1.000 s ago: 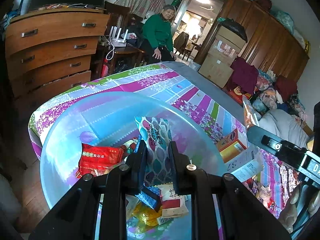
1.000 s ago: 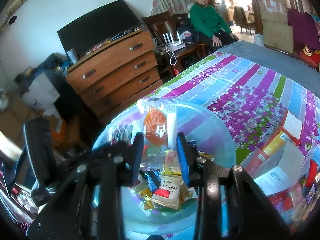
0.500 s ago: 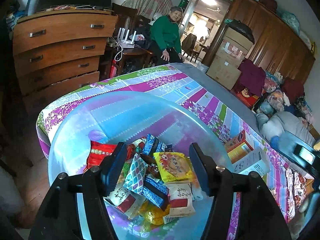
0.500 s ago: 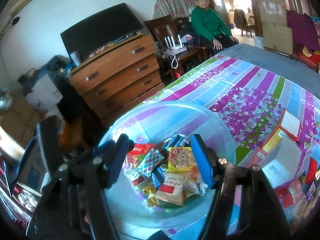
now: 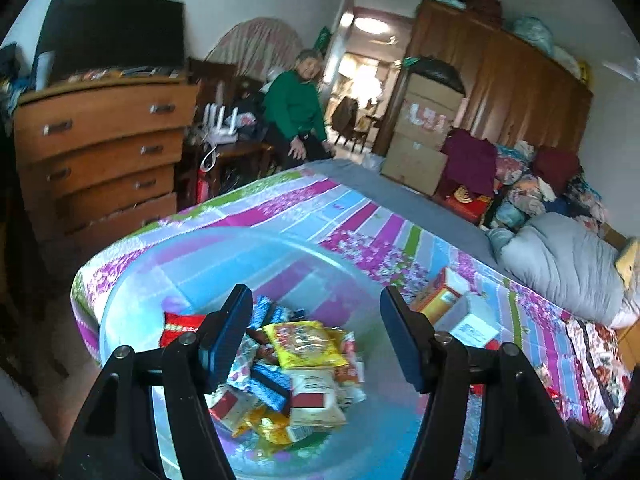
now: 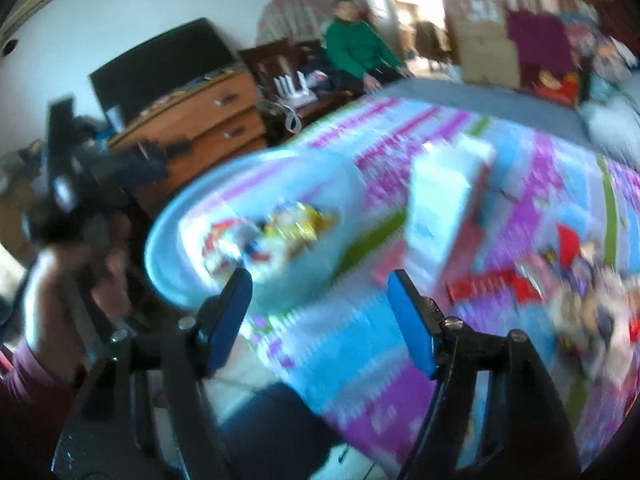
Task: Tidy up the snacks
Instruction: 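Move both tools away from the bin toward the snack pile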
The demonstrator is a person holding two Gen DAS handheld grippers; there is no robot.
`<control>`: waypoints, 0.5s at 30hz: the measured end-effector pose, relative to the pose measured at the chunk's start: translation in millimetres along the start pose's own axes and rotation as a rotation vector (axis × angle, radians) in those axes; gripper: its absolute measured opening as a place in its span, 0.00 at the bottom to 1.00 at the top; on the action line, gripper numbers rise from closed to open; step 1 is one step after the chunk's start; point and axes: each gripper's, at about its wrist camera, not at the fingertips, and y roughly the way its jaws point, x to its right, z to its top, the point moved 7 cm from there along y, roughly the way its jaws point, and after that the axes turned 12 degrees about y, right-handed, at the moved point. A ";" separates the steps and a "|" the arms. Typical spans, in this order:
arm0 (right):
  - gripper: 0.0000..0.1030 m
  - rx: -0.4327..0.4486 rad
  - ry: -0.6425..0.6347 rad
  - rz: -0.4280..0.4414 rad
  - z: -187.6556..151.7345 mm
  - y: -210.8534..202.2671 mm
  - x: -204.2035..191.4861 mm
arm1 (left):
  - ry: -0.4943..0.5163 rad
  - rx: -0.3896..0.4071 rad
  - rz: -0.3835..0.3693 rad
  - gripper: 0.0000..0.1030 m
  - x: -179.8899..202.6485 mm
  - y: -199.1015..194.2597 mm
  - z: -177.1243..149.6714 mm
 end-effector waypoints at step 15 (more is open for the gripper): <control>0.72 -0.126 0.219 -0.090 -86.1 -13.5 92.9 | 0.115 0.030 -0.046 0.70 70.0 -12.5 5.6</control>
